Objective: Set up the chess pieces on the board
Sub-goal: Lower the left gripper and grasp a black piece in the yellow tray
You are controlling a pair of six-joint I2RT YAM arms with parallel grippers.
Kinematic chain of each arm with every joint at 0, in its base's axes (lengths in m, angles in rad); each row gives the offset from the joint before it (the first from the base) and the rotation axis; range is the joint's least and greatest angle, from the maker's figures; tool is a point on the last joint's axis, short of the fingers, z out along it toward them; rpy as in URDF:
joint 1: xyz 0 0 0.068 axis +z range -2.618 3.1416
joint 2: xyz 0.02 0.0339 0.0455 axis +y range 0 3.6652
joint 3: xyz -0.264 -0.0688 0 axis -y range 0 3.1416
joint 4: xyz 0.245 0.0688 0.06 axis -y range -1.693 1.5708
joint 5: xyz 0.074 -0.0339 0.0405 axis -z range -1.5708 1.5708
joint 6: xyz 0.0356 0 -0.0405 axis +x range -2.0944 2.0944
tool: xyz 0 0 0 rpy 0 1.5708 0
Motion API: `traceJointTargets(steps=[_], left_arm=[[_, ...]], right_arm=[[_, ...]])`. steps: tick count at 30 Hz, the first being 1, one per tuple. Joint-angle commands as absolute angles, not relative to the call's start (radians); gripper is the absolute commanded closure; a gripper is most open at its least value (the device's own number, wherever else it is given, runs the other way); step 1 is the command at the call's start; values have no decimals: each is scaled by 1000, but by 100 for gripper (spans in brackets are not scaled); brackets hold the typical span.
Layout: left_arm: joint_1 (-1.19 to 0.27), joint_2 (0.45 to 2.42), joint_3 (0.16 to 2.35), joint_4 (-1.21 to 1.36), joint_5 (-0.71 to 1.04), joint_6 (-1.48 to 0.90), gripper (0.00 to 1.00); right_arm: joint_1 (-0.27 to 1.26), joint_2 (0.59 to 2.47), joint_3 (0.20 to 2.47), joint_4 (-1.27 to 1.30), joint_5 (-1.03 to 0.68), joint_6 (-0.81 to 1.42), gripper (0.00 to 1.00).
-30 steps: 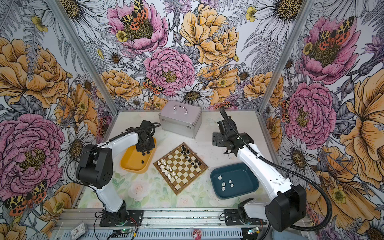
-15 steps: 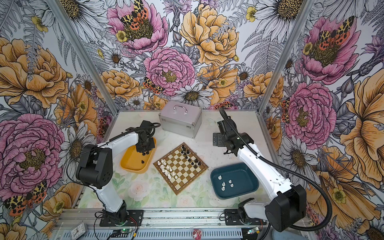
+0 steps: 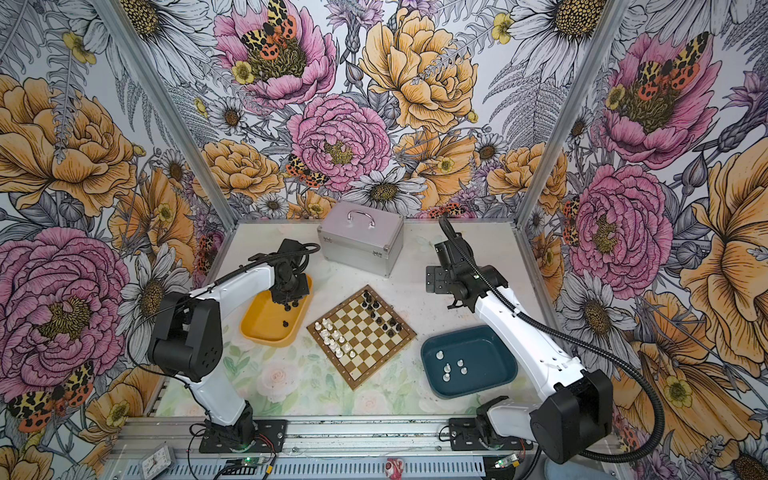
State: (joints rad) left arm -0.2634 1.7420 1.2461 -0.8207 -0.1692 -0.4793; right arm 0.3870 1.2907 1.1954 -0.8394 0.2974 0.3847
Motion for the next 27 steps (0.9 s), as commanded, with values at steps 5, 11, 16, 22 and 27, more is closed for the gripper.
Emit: traceJointTargets(steps=[5,11,16,22,27], left_arm=[[-260,1638,1307,-828,-157,-468,86],[-256,1592,1333,-836,-127,-474,87],[-256,1569,1346,-834,-77,-496,86],[-279,1548,1366,-834,-30,-524,86],[-333,1552,1386,-832,-15,-553,86]], right_arm=[[396,1276,1258,-857,334,379,1],[396,1285,1278,-865,329,377,1],[397,1282,1286,-875,340,372,1],[398,1270,1288,-890,339,374,1],[399,1243,1261,-897,340,380,1]])
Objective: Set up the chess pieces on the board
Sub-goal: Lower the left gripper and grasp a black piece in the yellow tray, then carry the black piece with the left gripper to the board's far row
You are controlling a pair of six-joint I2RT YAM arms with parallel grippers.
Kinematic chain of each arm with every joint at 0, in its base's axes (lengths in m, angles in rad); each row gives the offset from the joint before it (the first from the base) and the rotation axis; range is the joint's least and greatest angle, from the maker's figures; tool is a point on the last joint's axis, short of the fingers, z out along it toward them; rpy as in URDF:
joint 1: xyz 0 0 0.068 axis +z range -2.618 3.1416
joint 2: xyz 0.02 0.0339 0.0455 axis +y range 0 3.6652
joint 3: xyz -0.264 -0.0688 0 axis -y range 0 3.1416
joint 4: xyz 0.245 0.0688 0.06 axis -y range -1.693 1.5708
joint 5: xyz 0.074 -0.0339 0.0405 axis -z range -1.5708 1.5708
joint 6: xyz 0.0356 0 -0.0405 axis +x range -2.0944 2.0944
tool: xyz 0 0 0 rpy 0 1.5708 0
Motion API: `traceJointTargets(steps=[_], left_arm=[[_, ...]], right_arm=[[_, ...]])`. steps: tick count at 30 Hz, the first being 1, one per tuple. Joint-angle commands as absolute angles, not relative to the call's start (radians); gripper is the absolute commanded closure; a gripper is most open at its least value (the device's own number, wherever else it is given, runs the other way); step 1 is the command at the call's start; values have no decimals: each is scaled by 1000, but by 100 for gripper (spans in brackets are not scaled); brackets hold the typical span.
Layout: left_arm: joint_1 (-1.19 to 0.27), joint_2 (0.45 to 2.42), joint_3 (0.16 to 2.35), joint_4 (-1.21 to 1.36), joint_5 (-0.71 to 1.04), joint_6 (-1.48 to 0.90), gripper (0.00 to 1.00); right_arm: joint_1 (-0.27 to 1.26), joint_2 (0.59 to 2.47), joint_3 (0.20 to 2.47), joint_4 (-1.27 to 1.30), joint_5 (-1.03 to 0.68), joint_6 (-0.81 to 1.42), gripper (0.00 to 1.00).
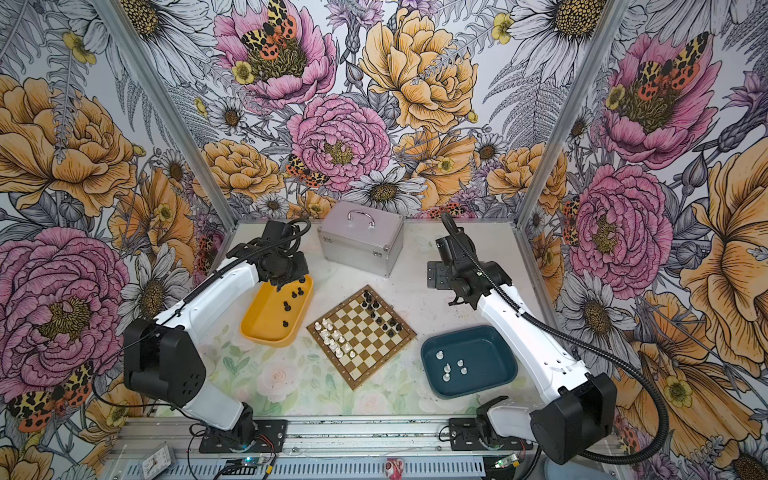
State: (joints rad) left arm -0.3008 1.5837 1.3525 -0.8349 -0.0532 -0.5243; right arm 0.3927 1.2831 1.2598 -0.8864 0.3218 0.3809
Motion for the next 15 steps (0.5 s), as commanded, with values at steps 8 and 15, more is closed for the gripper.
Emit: traceJointTargets(steps=[8,15], left_arm=[[-457,1590,1435,-832,-24,-586,86],[-550,1637,1466,-829,-26,-598,86]], right_arm=[[400,1182,1216,-932,344,413,0],[402,1111,1164,-974,359,437,0]])
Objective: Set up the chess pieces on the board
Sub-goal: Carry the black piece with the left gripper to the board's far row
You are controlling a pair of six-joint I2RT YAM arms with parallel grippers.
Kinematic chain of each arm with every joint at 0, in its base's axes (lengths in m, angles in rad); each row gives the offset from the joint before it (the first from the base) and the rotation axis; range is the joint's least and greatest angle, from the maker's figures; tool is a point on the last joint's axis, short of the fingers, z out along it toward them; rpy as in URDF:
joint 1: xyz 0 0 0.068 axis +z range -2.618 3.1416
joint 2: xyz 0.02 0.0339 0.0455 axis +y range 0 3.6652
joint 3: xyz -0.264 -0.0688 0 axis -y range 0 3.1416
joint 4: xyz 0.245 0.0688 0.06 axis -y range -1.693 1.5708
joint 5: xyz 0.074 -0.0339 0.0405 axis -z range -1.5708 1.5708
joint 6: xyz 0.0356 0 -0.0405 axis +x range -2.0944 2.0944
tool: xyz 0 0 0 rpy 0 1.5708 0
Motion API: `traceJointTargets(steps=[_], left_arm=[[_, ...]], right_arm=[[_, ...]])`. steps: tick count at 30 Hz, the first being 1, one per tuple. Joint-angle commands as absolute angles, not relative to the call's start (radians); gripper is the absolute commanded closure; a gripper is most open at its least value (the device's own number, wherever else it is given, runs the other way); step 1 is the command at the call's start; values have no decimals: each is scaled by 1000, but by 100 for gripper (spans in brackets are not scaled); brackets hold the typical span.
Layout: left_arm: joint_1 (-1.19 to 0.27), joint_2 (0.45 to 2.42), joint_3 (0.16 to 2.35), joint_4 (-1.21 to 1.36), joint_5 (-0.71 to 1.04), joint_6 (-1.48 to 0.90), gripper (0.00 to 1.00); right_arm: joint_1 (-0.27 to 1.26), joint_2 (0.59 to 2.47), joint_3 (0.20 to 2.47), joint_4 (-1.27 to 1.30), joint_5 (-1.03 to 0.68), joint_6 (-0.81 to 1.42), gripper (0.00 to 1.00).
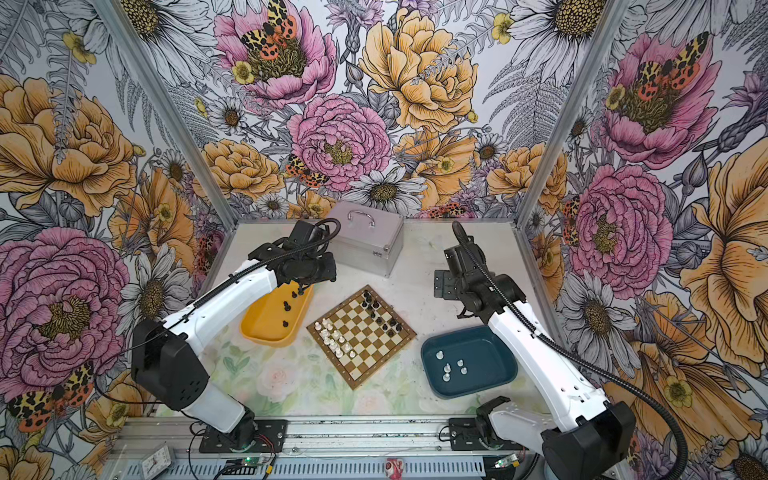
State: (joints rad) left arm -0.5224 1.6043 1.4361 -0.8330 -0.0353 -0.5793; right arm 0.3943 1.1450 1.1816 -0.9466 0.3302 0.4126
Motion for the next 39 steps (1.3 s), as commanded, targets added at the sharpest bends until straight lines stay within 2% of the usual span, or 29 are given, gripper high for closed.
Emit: traceJointTargets(steps=[1,18,39], left_arm=[[-564,1647,1472,-829,-28,-596,86],[-746,1810,1577,-796,-17,-618,87],[-852,1957,1624,-780,-18,-640,87]], right_arm=[[402,1104,1160,-985,363,443,1],[407,987,1129,-1105,382,477,0],[408,910,1118,-1183,372,493,1]])
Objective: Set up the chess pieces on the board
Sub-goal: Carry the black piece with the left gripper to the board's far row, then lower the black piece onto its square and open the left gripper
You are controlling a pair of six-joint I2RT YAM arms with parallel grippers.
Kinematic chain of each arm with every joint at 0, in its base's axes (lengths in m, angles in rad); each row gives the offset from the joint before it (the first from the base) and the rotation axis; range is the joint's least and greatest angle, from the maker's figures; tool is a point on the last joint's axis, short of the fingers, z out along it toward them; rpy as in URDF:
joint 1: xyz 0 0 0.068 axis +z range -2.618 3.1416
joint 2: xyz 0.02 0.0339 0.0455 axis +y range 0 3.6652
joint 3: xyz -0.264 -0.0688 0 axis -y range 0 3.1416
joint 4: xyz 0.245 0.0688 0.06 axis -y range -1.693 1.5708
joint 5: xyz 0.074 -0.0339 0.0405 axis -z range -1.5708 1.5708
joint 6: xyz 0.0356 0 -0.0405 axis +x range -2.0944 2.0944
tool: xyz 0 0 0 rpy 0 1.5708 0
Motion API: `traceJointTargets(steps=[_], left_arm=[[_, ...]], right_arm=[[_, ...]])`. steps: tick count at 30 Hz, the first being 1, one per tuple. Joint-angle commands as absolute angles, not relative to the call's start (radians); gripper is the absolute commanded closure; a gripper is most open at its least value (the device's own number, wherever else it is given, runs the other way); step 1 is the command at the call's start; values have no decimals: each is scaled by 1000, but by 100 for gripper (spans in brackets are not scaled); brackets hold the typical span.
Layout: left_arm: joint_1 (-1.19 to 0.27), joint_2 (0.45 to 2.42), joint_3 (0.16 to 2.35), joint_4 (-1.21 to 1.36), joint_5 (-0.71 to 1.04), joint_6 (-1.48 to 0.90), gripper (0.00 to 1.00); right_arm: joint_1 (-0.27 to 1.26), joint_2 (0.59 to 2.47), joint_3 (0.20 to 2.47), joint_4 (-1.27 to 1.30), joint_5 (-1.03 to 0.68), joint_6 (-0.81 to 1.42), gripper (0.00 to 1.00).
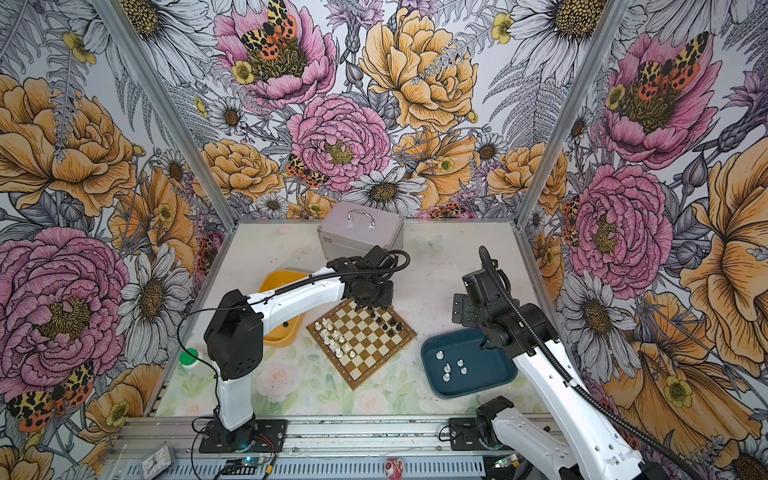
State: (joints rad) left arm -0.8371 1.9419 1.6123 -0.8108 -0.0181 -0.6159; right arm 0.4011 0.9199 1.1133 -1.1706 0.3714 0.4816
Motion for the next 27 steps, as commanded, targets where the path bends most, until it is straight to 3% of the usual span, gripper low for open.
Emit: traceJointTargets(steps=[1,27], left_arm=[[-855,1960,1623,-774,-16,-644,87],[-852,2027,1576,-733,-36,-629,87]], right_arm=[[408,912,1120,-1186,371,492,1],[407,904,1141,-1215,304,507,0]])
